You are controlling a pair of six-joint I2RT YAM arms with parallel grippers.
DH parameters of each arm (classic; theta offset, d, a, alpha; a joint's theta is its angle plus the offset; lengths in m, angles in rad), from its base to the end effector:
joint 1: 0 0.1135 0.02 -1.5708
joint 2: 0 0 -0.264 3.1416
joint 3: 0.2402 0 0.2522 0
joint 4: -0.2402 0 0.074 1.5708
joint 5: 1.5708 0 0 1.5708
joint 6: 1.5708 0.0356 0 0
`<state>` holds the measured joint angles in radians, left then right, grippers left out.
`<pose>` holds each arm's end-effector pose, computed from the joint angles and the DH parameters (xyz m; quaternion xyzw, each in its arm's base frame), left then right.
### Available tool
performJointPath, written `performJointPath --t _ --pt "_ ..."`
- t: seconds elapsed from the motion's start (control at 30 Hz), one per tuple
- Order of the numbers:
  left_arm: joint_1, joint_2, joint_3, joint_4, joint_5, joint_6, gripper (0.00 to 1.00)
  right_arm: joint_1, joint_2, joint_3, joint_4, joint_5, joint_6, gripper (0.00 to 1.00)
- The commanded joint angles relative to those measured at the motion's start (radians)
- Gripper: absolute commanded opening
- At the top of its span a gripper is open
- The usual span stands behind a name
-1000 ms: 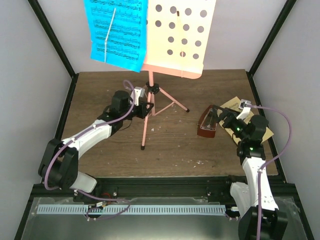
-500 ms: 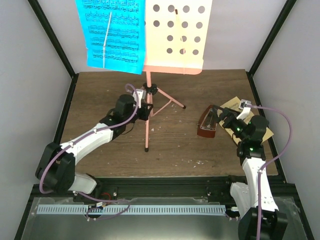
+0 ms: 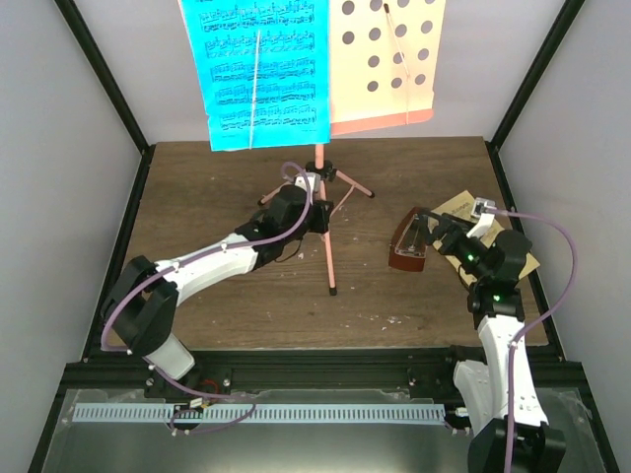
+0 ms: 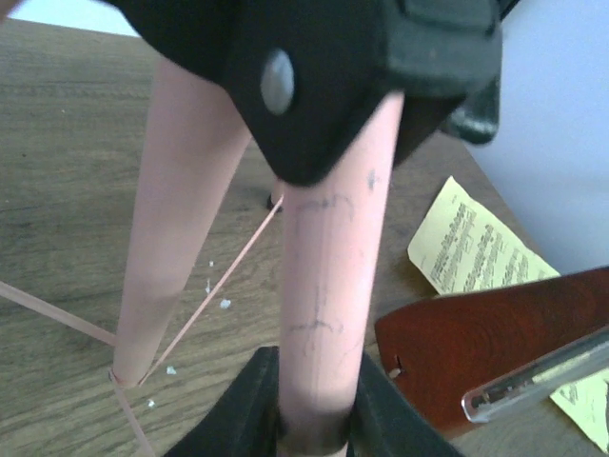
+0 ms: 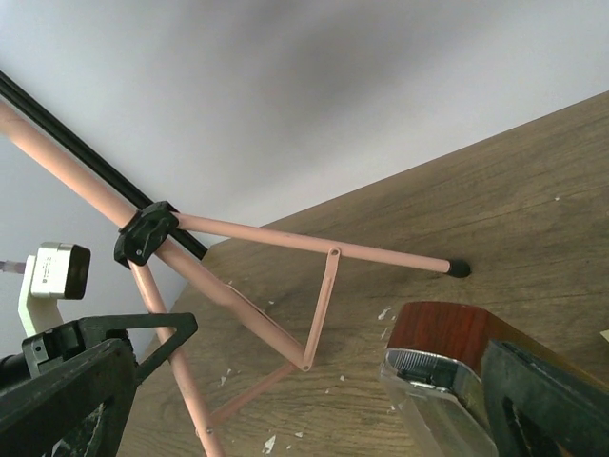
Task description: Pack up the instrument practice props
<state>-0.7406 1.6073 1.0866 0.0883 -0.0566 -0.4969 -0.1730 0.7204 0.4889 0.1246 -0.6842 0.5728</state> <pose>0.2755 -0.2491 0.2616 0.0872 0.8376 -0.2931 0.4527 0.1761 -0.0079 0.2790 0.0465 0.7343 0.3696 0.5675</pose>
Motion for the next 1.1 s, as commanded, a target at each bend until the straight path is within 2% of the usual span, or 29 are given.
performJointPath --t 0.0,0.1,0.17,0.23,0.4,0.57,0.67,0.77,0.83,0.97,1.07 --pt "-0.007 -0.011 0.009 0.022 -0.027 -0.084 0.31 0.013 -0.013 0.03 -0.022 -0.042 0.013 1.0" --pt "-0.006 -0.083 -0.039 0.037 -0.045 -0.056 0.57 0.042 -0.004 0.034 -0.008 -0.055 0.028 1.0" --pt "-0.002 -0.141 -0.078 0.036 -0.055 -0.029 0.71 0.097 0.008 0.041 -0.009 -0.038 0.026 1.0" --pt "0.012 -0.195 -0.12 0.026 -0.04 -0.002 0.77 0.179 0.025 0.042 -0.001 -0.003 0.018 1.0" --pt "0.136 -0.313 -0.242 -0.055 0.146 -0.009 0.81 0.441 0.103 0.058 0.023 0.071 -0.001 0.98" --pt "0.285 -0.54 -0.325 -0.21 0.261 0.039 0.83 0.679 0.104 0.139 0.088 0.088 0.018 0.97" --pt "0.378 -0.666 -0.307 -0.34 0.312 0.099 0.88 0.753 0.127 0.259 0.051 0.081 0.003 0.97" --pt "0.495 -0.77 -0.279 -0.407 0.374 0.152 0.93 0.772 0.179 0.383 0.039 0.035 -0.005 0.97" --pt "0.547 -0.808 -0.252 -0.453 0.341 0.208 0.94 0.773 0.229 0.471 0.025 0.017 -0.004 0.97" --pt "0.559 -0.88 -0.28 -0.48 0.133 0.34 0.94 0.773 0.348 0.67 0.006 -0.035 -0.015 0.97" --pt "0.558 -0.92 -0.279 -0.513 0.071 0.388 0.93 0.773 0.435 0.823 -0.095 0.033 -0.017 0.94"
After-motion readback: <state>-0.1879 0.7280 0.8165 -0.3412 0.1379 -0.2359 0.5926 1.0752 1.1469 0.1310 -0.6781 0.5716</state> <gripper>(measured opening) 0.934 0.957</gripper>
